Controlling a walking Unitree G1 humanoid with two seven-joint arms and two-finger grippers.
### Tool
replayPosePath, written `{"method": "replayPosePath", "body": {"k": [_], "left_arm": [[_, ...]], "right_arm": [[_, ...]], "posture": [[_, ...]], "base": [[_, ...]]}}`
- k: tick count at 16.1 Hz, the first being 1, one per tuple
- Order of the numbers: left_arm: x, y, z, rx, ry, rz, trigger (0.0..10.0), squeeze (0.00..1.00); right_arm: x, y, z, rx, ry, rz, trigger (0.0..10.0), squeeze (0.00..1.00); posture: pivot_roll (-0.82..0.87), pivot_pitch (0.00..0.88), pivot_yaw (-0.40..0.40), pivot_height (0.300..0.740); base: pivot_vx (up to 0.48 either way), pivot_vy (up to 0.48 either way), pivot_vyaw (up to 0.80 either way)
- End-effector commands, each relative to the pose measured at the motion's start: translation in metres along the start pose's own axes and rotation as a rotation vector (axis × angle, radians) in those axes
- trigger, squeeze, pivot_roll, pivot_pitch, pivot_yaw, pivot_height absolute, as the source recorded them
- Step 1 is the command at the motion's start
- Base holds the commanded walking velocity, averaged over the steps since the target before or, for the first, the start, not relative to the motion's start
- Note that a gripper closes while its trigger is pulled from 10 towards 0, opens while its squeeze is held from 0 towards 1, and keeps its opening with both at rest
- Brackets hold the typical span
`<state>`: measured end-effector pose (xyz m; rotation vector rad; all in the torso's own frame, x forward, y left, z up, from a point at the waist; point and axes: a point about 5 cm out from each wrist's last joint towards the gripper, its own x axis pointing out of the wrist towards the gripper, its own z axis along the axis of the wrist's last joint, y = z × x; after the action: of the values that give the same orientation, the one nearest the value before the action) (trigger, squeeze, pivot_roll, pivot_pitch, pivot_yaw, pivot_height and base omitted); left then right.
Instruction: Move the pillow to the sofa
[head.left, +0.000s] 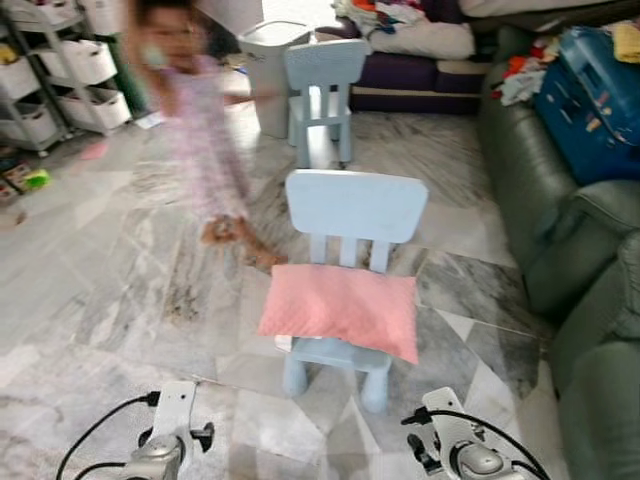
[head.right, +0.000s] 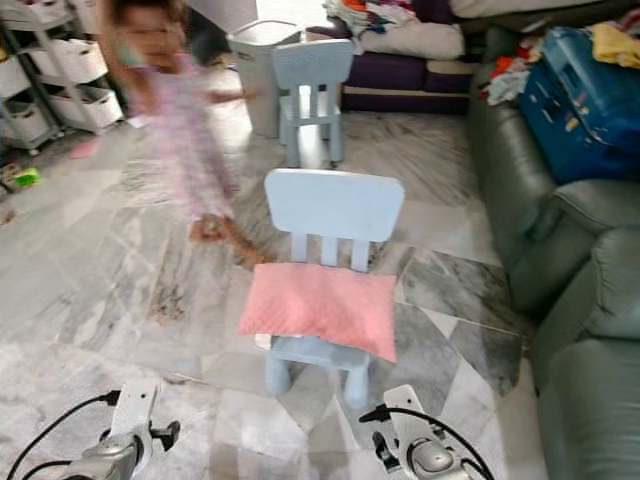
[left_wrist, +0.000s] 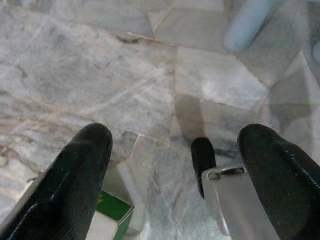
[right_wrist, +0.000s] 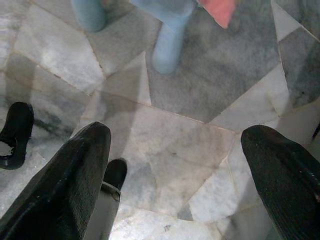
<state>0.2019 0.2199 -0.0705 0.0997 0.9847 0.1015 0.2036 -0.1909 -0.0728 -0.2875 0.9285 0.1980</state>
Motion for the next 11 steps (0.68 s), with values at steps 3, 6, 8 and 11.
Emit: {"method": "replayPosePath", "body": {"k": [3, 6, 8, 11], "left_arm": [[-0.0006, 0.0050, -0.0019, 0.000, 0.001, 0.001, 10.0, 0.00], [-0.0007, 0.0054, -0.0028, -0.006, 0.002, 0.002, 10.0, 0.00], [-0.0007, 0.0054, -0.0031, -0.010, 0.002, 0.002, 10.0, 0.00], [-0.0005, 0.0018, -0.0034, -0.013, 0.001, -0.004, 10.0, 0.00]], "right_arm": [[0.0002, 0.0011, -0.0002, 0.001, 0.005, 0.001, 10.0, 0.00], [0.0002, 0.0017, -0.0009, 0.001, 0.007, 0.001, 10.0, 0.00], [0.0002, 0.0023, -0.0012, 0.002, 0.007, 0.003, 10.0, 0.00], [0.0001, 0.0022, -0.0014, 0.001, 0.007, 0.001, 10.0, 0.00]], "posture": [[-0.12, 0.000, 0.031, 0.740], [-0.12, 0.000, 0.029, 0.740], [-0.12, 0.000, 0.029, 0.740], [-0.12, 0.000, 0.029, 0.740]], "base": [[0.000, 0.000, -0.27], [0.000, 0.000, -0.80], [0.000, 0.000, -0.80], [0.000, 0.000, 0.00]]}}
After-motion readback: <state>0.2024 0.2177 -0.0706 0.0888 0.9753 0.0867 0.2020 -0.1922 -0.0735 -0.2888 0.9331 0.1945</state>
